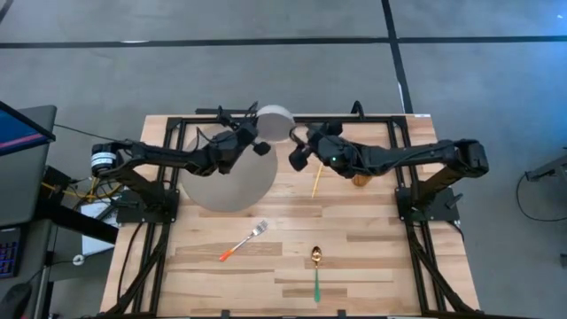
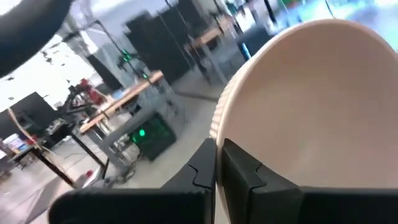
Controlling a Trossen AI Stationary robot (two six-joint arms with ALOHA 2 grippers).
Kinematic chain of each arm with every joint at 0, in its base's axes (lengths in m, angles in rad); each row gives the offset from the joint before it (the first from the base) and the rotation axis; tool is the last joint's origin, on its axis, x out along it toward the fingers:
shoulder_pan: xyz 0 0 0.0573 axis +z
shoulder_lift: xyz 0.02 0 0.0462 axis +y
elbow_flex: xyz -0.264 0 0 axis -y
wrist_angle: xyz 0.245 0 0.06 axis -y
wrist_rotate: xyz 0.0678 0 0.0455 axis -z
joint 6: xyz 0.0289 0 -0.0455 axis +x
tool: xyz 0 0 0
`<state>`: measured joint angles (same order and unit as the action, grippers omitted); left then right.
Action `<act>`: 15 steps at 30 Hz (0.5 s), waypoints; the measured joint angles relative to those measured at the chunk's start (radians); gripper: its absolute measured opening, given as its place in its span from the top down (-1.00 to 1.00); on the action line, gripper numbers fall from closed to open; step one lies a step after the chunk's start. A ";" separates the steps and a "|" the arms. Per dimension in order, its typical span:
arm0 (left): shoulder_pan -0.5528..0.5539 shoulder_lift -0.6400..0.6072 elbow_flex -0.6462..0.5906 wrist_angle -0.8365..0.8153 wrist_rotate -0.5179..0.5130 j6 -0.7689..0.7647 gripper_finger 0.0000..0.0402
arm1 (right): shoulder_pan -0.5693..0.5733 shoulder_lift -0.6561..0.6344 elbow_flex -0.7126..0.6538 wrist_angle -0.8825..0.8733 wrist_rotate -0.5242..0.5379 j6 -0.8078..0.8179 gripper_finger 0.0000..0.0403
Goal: Pick & Place Utensil
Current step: Put the gray bowl on the gray mat
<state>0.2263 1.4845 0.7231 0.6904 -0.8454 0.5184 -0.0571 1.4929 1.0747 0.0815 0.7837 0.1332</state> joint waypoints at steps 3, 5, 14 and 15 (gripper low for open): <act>-0.024 -0.098 0.000 -0.248 -0.022 -0.077 0.95 | 0.037 0.000 0.000 -0.021 0.000 -0.037 -0.16; -0.038 -0.189 0.000 -0.408 -0.011 -0.179 0.95 | 0.062 0.000 0.000 -0.040 0.000 -0.038 -0.16; -0.004 -0.647 0.001 -1.065 0.278 -0.661 0.93 | 0.126 -0.001 0.000 -0.077 0.002 -0.039 -0.15; 0.003 -0.683 0.001 -1.134 0.302 -0.718 0.93 | 0.125 -0.001 0.000 -0.078 0.002 -0.039 -0.15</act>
<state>0.2296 0.8016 0.7238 -0.4432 -0.5438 -0.2001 0.0680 1.4914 1.0748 0.0040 0.7856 0.0944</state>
